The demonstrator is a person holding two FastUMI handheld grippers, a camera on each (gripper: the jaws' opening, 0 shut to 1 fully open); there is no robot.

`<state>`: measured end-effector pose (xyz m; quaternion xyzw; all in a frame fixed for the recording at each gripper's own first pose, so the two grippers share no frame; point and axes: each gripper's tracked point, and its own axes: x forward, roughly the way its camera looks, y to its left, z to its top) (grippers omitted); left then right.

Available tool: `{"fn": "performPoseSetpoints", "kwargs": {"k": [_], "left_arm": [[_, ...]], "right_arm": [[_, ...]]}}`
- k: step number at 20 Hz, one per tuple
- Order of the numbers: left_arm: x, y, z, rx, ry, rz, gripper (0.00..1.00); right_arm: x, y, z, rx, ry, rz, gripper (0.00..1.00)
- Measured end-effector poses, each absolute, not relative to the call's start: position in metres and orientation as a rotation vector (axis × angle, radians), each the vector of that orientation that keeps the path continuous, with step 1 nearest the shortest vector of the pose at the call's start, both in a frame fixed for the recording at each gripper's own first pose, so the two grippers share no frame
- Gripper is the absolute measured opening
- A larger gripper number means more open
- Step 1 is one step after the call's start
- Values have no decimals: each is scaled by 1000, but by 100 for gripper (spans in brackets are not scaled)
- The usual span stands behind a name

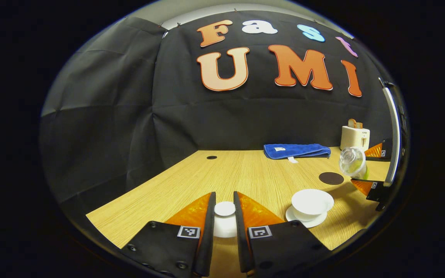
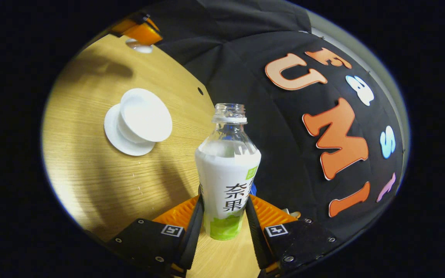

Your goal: Open the teacup lid with one hand, grasp the water bottle and pour water into the teacup with the other hand; after pouring, place the water bottle on the coaster and then close the teacup lid.

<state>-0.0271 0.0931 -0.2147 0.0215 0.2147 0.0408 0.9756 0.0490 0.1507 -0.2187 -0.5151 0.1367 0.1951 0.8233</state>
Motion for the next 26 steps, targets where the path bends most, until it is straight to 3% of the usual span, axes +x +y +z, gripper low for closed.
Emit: {"fn": "performPoseSetpoints", "kwargs": {"k": [10,12,18,19,22,25,26], "left_arm": [[-39,106,-206,68,412,94,31],[-41,110,-204,73,406,99,31],[-44,114,-206,78,405,97,32],[-45,116,-205,77,408,99,28],[-45,116,-203,66,403,94,31],[-44,118,-203,59,397,96,28],[-46,119,-203,58,402,94,31]], "right_arm": [[58,160,-214,-1484,108,435,62],[64,160,-212,-1533,81,428,65],[75,162,-198,-1664,-42,392,62],[76,164,-196,-1680,-63,385,62],[78,166,-190,-1734,-122,367,62],[84,166,-181,-1788,-175,352,62],[84,168,-180,-1799,-186,351,62]]}}
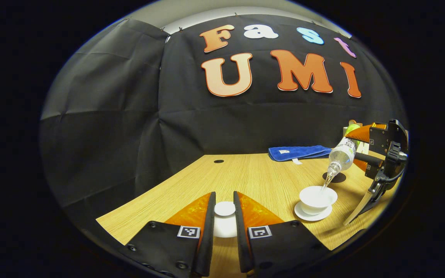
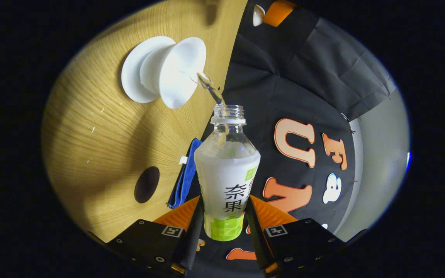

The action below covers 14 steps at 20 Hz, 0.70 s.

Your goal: Open the teacup lid with one hand, grasp the water bottle and pour water into the teacup with the other hand; after pouring, place the water bottle on the coaster and then close the teacup lid.

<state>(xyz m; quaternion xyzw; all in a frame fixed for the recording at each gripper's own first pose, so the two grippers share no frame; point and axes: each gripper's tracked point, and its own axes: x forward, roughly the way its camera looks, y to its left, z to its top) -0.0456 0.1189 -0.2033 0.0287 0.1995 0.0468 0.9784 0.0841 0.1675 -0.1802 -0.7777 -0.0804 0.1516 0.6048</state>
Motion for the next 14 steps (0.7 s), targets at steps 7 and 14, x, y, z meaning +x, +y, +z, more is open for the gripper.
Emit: {"fn": "performPoseSetpoints", "kwargs": {"k": [7,14], "left_arm": [[-48,121,-198,61,391,91,31],[-49,122,-194,63,383,88,31]], "right_arm": [[86,165,-164,-1853,-245,337,62],[91,170,-145,-1916,-320,323,62]]}}
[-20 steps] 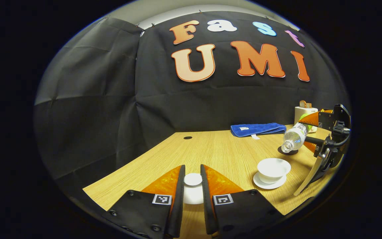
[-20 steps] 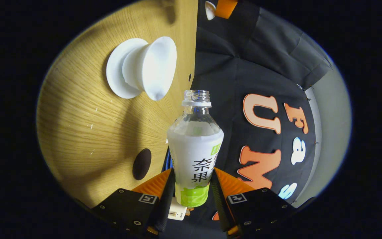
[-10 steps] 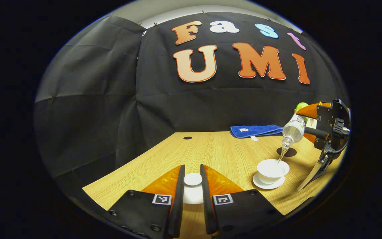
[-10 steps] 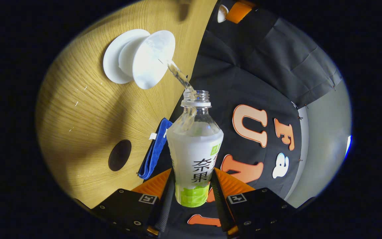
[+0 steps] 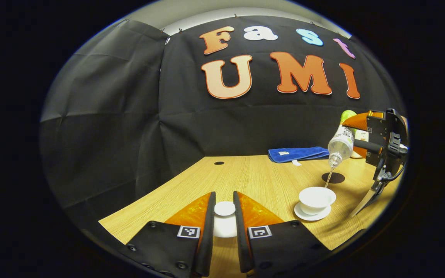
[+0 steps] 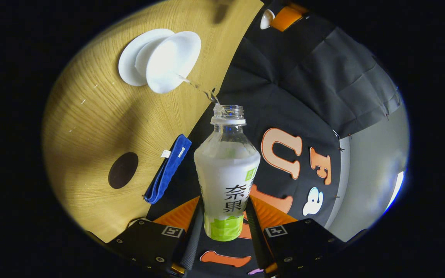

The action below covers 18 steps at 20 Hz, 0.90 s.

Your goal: Open the teacup lid with one hand, grasp the water bottle and pour water into the teacup with the other hand; after pouring, place the water bottle on the coaster and then close the teacup lid.

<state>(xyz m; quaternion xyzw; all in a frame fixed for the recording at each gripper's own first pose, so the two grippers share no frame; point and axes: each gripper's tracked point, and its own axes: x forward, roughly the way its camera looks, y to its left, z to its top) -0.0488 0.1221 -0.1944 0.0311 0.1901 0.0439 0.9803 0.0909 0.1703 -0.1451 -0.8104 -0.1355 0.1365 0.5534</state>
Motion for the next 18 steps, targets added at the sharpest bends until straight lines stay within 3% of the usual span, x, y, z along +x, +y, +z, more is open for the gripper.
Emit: {"fn": "performPoseSetpoints", "kwargs": {"k": [18], "left_arm": [[-57,129,-199,55,397,104,31]], "right_arm": [[96,191,-132,-2022,-467,333,62]]}}
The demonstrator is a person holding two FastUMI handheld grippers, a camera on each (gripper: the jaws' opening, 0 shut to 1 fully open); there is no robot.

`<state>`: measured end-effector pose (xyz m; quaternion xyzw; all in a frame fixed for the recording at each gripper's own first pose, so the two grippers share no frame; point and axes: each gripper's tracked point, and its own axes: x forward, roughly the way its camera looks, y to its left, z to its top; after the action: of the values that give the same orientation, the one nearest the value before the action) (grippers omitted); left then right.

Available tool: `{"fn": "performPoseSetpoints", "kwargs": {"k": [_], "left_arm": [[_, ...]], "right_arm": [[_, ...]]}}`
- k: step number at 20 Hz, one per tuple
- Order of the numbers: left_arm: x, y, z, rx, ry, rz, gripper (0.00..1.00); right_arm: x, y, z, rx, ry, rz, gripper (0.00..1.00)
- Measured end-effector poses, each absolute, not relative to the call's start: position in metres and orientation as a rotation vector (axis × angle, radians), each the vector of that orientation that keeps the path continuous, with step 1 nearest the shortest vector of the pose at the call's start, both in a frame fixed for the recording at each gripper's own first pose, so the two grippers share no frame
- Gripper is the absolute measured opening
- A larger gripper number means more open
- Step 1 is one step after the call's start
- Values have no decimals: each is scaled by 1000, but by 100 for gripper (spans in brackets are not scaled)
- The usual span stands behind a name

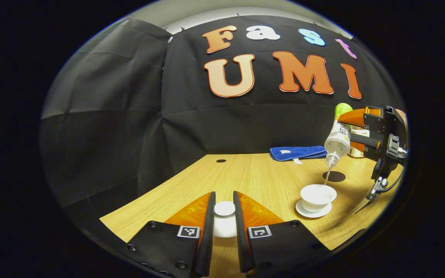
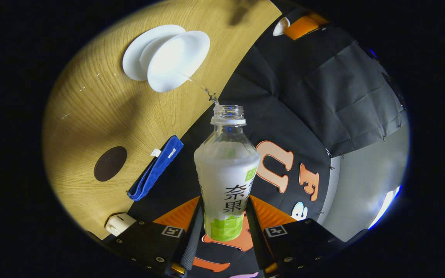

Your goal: Open the teacup lid with one hand, grasp the water bottle and pour water into the teacup with the other hand; after pouring, place the water bottle on the coaster and then close the teacup lid.

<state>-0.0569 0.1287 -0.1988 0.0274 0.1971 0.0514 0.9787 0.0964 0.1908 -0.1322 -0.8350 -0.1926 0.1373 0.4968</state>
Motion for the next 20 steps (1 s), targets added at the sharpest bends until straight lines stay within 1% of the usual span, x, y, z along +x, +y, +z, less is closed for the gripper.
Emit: {"fn": "performPoseSetpoints", "kwargs": {"k": [3,4,5,9,11,13,14,15,18,19,20], "left_arm": [[-58,127,-200,54,399,101,31],[-58,127,-198,51,401,101,29],[-59,126,-199,48,401,100,31],[-60,125,-198,48,395,99,32],[-60,123,-199,50,398,95,31],[-60,122,-199,54,399,96,31],[-59,122,-198,56,396,97,29],[-59,121,-196,57,394,97,31],[-59,120,-195,62,393,97,31],[-59,118,-194,63,392,97,29],[-59,118,-193,63,392,95,31]], "right_arm": [[94,197,-134,-2048,-512,341,62],[93,198,-135,-2056,-520,346,62],[92,199,-136,-2066,-529,349,62],[86,200,-142,-2057,-527,376,62],[84,201,-147,-2026,-502,388,62],[83,199,-163,-1987,-440,433,62],[81,197,-173,-1962,-401,461,62],[80,195,-179,-1931,-364,476,62],[79,190,-204,-1773,-220,559,63],[79,188,-206,-1706,-183,576,62],[78,188,-208,-1640,-160,586,62]]}}
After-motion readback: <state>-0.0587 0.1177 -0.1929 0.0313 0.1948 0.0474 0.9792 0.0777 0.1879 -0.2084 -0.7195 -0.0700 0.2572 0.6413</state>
